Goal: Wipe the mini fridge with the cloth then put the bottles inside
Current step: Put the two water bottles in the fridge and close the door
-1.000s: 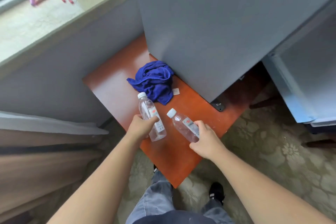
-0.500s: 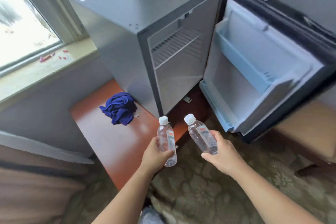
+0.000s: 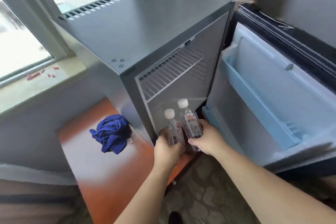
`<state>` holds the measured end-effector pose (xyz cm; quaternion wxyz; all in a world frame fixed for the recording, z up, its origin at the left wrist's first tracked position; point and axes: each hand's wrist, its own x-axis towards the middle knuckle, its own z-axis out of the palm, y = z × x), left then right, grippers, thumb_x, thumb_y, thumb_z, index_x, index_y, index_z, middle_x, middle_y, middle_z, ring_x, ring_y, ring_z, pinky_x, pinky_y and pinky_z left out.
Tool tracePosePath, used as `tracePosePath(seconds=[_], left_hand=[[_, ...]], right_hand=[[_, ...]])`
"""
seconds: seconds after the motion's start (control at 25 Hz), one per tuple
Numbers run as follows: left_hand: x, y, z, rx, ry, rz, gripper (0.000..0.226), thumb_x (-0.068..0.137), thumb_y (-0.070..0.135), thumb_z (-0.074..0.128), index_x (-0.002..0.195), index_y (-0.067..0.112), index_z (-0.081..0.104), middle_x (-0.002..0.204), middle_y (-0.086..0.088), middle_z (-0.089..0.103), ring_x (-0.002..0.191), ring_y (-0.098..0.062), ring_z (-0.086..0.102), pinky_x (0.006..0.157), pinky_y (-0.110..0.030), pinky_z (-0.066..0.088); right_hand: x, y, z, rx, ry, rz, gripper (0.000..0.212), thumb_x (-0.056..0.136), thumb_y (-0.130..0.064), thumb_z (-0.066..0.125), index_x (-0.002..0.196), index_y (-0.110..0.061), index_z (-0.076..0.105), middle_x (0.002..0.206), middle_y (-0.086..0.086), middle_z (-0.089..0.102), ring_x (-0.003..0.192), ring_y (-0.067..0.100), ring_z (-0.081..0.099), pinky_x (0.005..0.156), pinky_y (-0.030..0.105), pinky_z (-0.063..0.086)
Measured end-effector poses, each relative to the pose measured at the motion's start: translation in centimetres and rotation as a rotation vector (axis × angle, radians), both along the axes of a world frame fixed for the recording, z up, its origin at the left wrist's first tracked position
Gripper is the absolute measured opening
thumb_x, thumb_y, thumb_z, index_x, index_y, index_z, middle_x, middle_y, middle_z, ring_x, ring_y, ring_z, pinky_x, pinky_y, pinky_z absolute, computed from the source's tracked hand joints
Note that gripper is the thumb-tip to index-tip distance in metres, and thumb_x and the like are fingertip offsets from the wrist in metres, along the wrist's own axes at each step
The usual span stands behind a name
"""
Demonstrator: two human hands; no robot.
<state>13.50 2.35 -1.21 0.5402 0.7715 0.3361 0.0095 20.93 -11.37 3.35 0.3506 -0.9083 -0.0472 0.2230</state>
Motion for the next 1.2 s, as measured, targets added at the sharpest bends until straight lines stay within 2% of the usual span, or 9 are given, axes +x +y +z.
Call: tracePosePath(seconds=[0.12,0.24,0.36,0.52,0.68,0.8,1.04,1.12,1.2], left_hand=[[3.7,0.3,0.2,-0.049,0.007,0.085,0.046,0.083,0.017,0.070,0.117,0.036,0.045,0.086,0.010,0.064,0.076,-0.013,0.066,0.050,-0.013,0.042],[7.3,0.0,-0.5,-0.080,-0.055,0.165,0.057,0.084,0.011,0.072,0.130,0.030,0.047,0.117,0.009,0.064,0.112,-0.019,0.064,0.084,-0.023,0.052],[11.6,0.7,-2.1,0.009,-0.041,0.291,0.074,0.084,0.012,0.075,0.149,0.022,0.040,0.139,-0.011,0.054,0.131,-0.032,0.051,0.111,-0.042,0.042],[15.3,2.5,-4.0,0.101,0.000,0.440,0.069,0.080,0.020,0.080,0.141,0.016,0.047,0.131,-0.020,0.055,0.125,-0.040,0.051,0.107,-0.042,0.036],[16.5,4.3,-6.2,0.180,0.010,0.506,0.070,0.088,0.019,0.074,0.151,0.016,0.043,0.146,-0.015,0.050,0.135,-0.036,0.044,0.106,-0.032,0.027],[17.4,5.2,-7.1,0.242,-0.056,0.532,0.075,0.089,0.017,0.072,0.156,0.020,0.038,0.153,-0.011,0.047,0.142,-0.036,0.039,0.110,-0.027,0.020],[18.6,5.8,-6.9,0.265,-0.279,0.679,0.058,0.085,0.008,0.072,0.141,0.012,0.057,0.137,-0.018,0.059,0.130,-0.036,0.054,0.111,-0.032,0.038],[18.9,6.5,-7.3,0.223,-0.310,0.689,0.054,0.086,0.007,0.071,0.138,0.010,0.059,0.136,-0.019,0.060,0.128,-0.035,0.056,0.109,-0.033,0.040],[19.2,7.2,-7.8,0.212,-0.316,0.684,0.062,0.085,0.008,0.073,0.144,0.010,0.053,0.141,-0.015,0.055,0.134,-0.031,0.052,0.112,-0.025,0.036]], right_hand=[[4.1,2.7,-0.8,-0.026,0.062,-0.012,0.046,0.067,-0.027,0.072,0.111,-0.023,0.060,0.097,0.004,0.072,0.091,0.031,0.070,0.076,0.038,0.059],[7.5,4.2,-2.6,0.031,0.054,-0.013,0.048,0.073,-0.022,0.077,0.116,-0.018,0.055,0.109,0.007,0.072,0.103,0.030,0.068,0.089,0.042,0.056],[10.4,6.6,-4.2,0.058,-0.012,-0.086,0.058,0.075,-0.017,0.081,0.125,-0.020,0.051,0.112,0.006,0.069,0.104,0.027,0.067,0.091,0.038,0.055],[13.3,9.8,-5.7,0.091,-0.002,-0.133,0.062,0.075,-0.021,0.083,0.128,-0.026,0.050,0.111,0.006,0.068,0.103,0.026,0.066,0.086,0.026,0.051],[14.6,11.7,-7.0,0.113,0.018,-0.042,0.062,0.083,-0.020,0.078,0.136,-0.027,0.046,0.120,0.001,0.065,0.113,0.024,0.063,0.093,0.029,0.050],[15.4,12.8,-8.1,0.124,-0.019,-0.009,0.055,0.084,-0.022,0.077,0.130,-0.020,0.048,0.123,0.002,0.065,0.115,0.025,0.062,0.087,0.023,0.044],[18.2,15.0,-10.0,0.145,-0.026,0.060,0.067,0.085,-0.026,0.078,0.144,-0.020,0.046,0.135,0.007,0.062,0.126,0.027,0.057,0.099,0.023,0.045],[18.8,16.0,-10.5,0.159,-0.023,0.065,0.061,0.086,-0.024,0.076,0.140,-0.019,0.051,0.132,0.007,0.064,0.124,0.026,0.059,0.086,0.005,0.038],[19.4,16.6,-11.1,0.116,-0.045,0.109,0.052,0.088,-0.025,0.074,0.136,-0.016,0.056,0.128,0.006,0.066,0.121,0.025,0.060,0.077,0.004,0.034]])
